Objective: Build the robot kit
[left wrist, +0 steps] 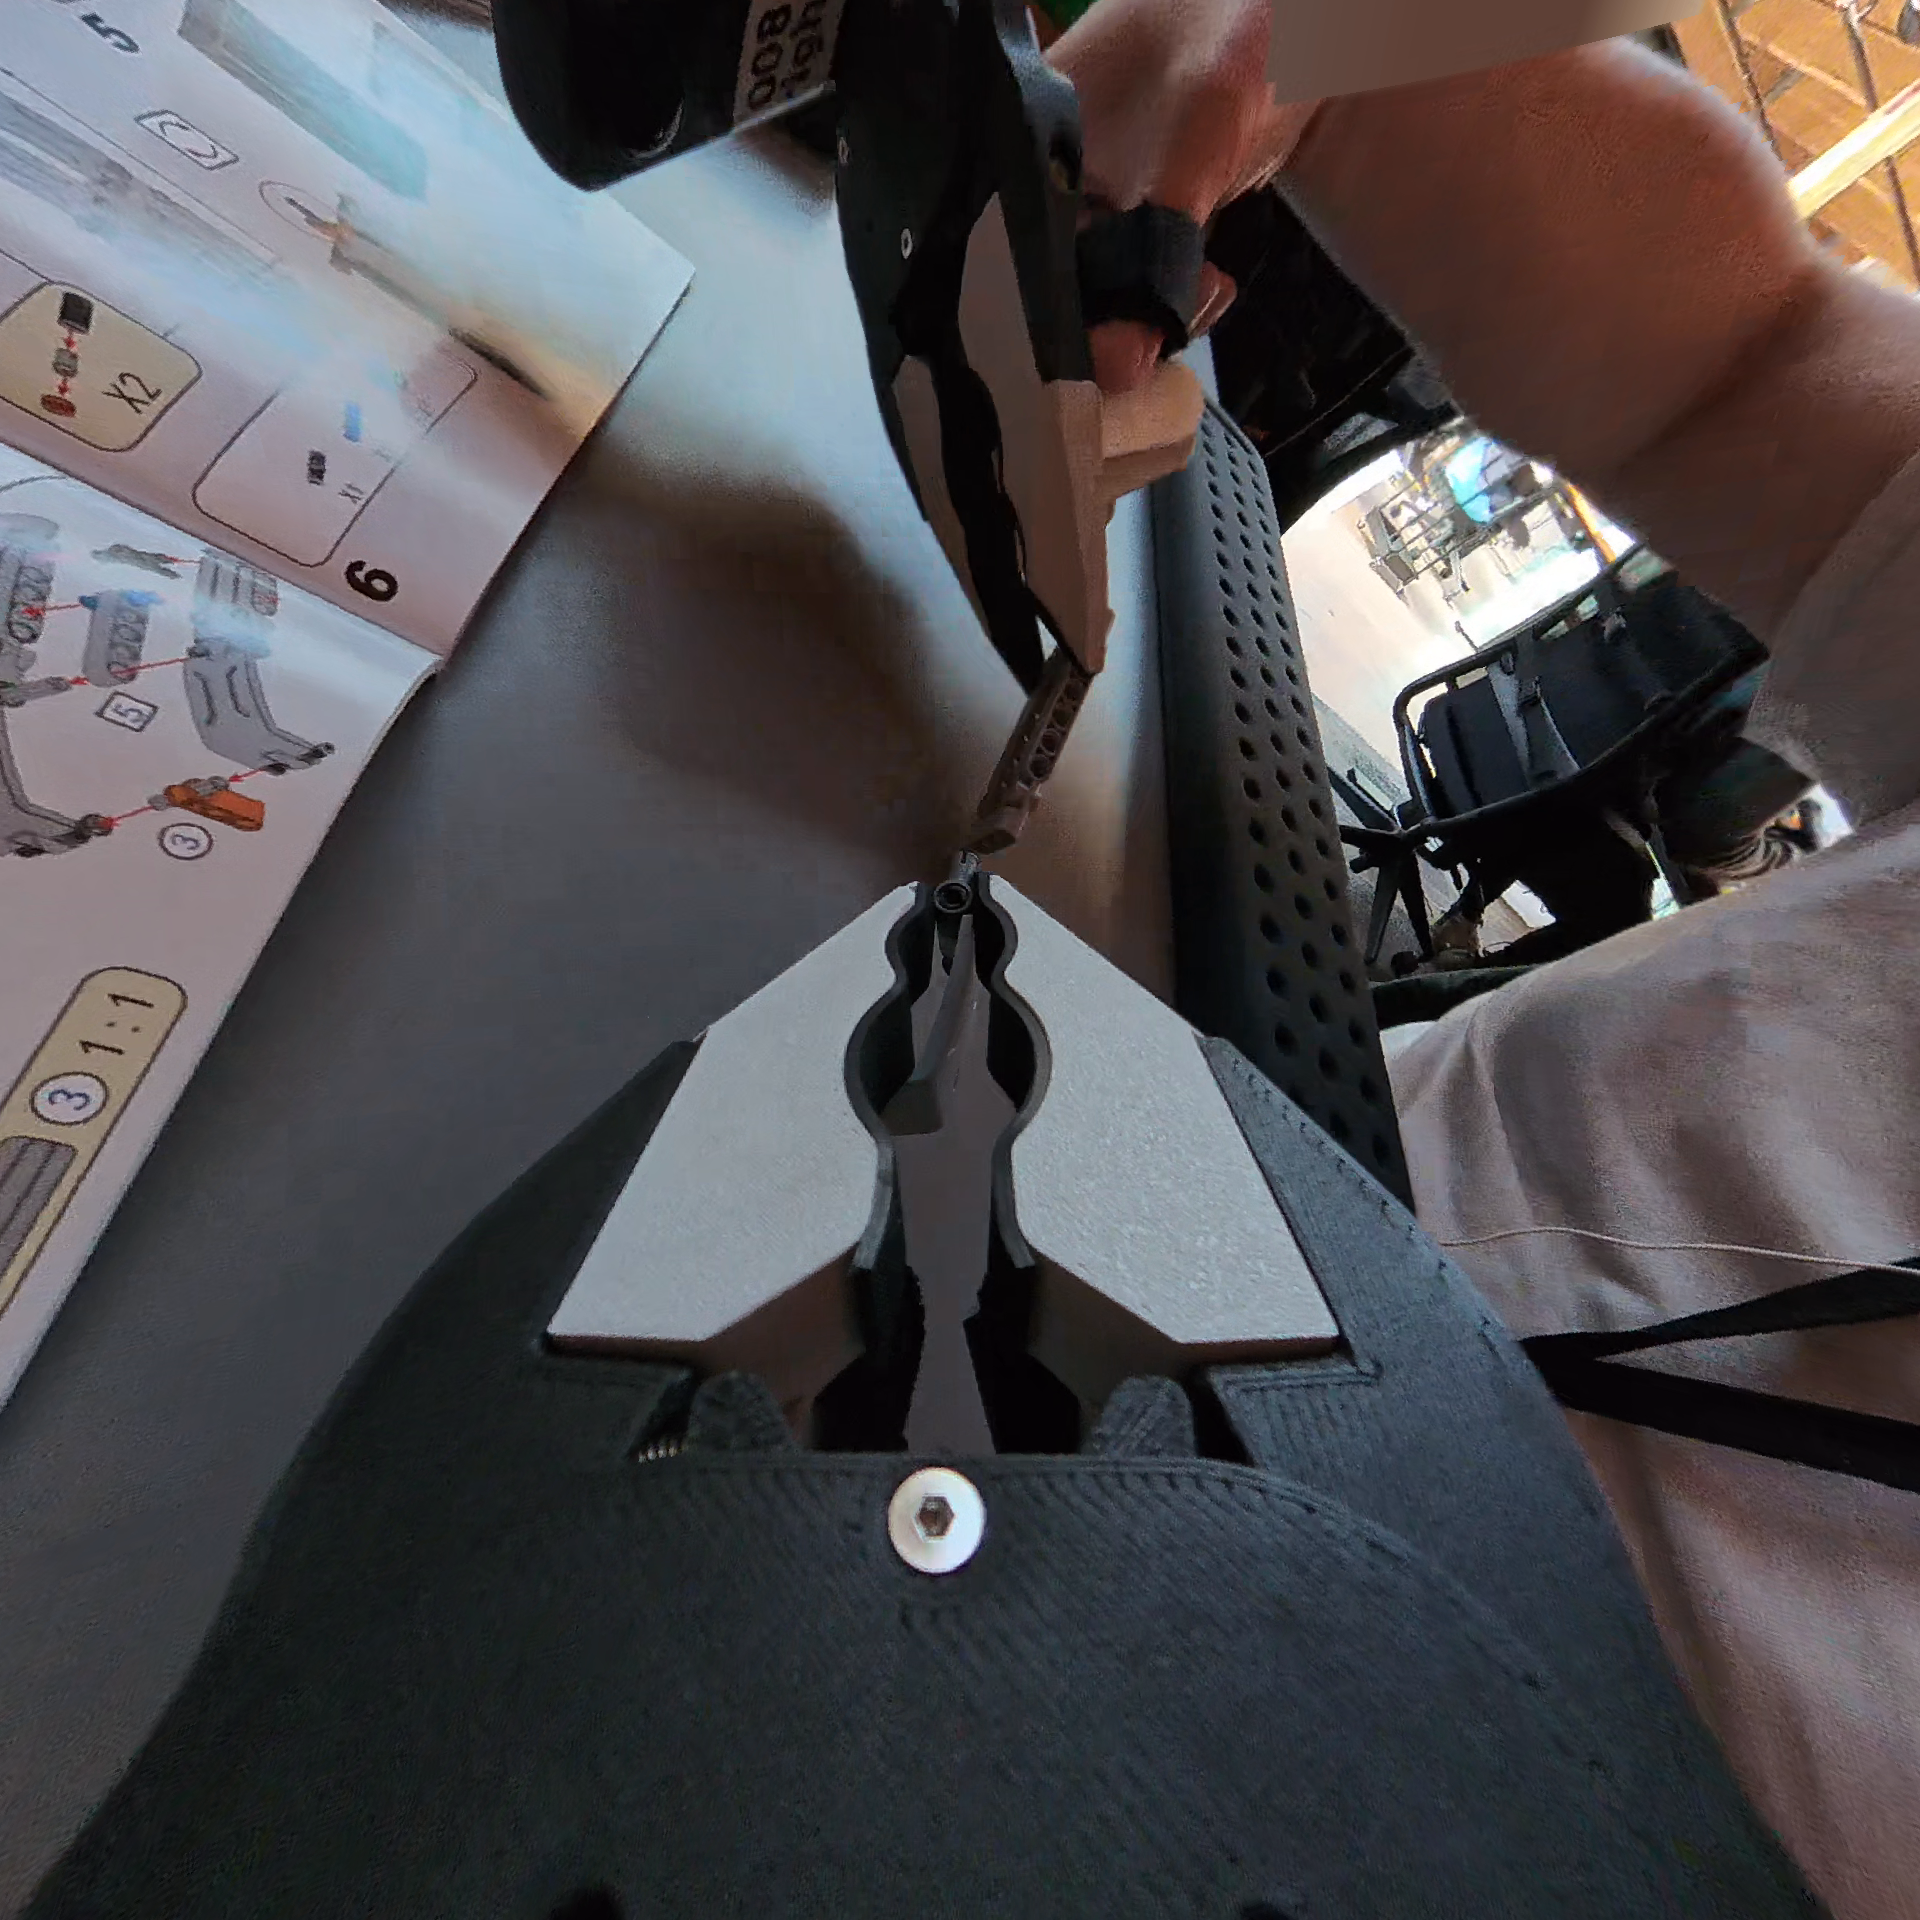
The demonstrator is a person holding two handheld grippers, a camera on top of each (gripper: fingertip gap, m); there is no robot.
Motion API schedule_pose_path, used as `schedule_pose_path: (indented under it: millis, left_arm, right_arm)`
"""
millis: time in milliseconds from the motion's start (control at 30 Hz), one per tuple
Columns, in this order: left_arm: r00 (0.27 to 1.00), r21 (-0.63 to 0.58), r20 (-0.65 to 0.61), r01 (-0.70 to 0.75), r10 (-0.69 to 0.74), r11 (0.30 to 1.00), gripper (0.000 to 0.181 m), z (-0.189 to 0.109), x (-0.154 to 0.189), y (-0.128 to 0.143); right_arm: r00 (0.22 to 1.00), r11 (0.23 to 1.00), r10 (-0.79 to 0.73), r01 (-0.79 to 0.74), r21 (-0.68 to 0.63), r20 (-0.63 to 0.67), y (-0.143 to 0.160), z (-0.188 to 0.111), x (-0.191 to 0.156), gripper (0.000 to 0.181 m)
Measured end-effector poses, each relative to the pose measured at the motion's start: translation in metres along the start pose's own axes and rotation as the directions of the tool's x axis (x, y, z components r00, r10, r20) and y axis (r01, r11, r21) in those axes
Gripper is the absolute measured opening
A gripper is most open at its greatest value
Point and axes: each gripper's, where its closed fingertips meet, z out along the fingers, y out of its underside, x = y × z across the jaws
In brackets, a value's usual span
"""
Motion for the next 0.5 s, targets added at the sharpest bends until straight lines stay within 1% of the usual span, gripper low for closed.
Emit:
schedule_pose_path:
  millis: [33, 100, 200, 233, 333, 367, 433, 500]
  left_arm:
    - [1.000, 0.004, -0.007, 0.008, -0.008, 1.000, 0.005, -0.001, 0.001, -0.001]
    - [1.000, 0.020, -0.020, 0.010, -0.009, 1.000, 0.005, -0.004, 0.004, -0.004]
    - [0.999, 0.040, -0.039, -0.008, 0.009, 0.999, 0.005, -0.008, 0.012, -0.008]
    - [0.999, 0.042, -0.049, -0.013, 0.015, 0.999, 0.005, -0.009, 0.015, -0.009]
    - [0.998, 0.034, -0.064, -0.021, 0.023, 0.999, 0.005, -0.007, 0.019, -0.008]
    - [0.997, 0.030, -0.070, -0.021, 0.023, 0.999, 0.005, -0.007, 0.020, -0.007]
    - [0.996, 0.026, -0.082, -0.017, 0.019, 1.000, 0.005, -0.006, 0.022, -0.007]
    - [0.996, 0.029, -0.092, -0.013, 0.015, 1.000, 0.005, -0.005, 0.023, -0.007]
  right_arm:
    - [0.998, 0.999, 0.031, -0.033, -0.040, -0.053, 0.005, -0.003, 0.001, 0.023]
    - [0.986, 0.989, 0.104, -0.115, -0.089, -0.127, 0.008, -0.009, 0.000, 0.023]
    - [0.965, 0.972, 0.186, -0.208, -0.106, -0.185, -0.003, -0.015, -0.003, 0.024]
    - [0.961, 0.970, 0.204, -0.224, -0.094, -0.189, -0.010, -0.017, -0.004, 0.024]
    - [0.953, 0.967, 0.254, -0.252, 0.034, -0.167, -0.044, -0.025, -0.006, 0.025]
    - [0.949, 0.967, 0.256, -0.248, 0.066, -0.183, -0.051, -0.028, -0.005, 0.024]
    - [0.940, 0.971, 0.238, -0.219, 0.099, -0.245, -0.058, -0.031, -0.001, 0.026]
    - [0.926, 0.967, 0.252, -0.229, 0.114, -0.280, -0.057, -0.030, 0.003, 0.040]
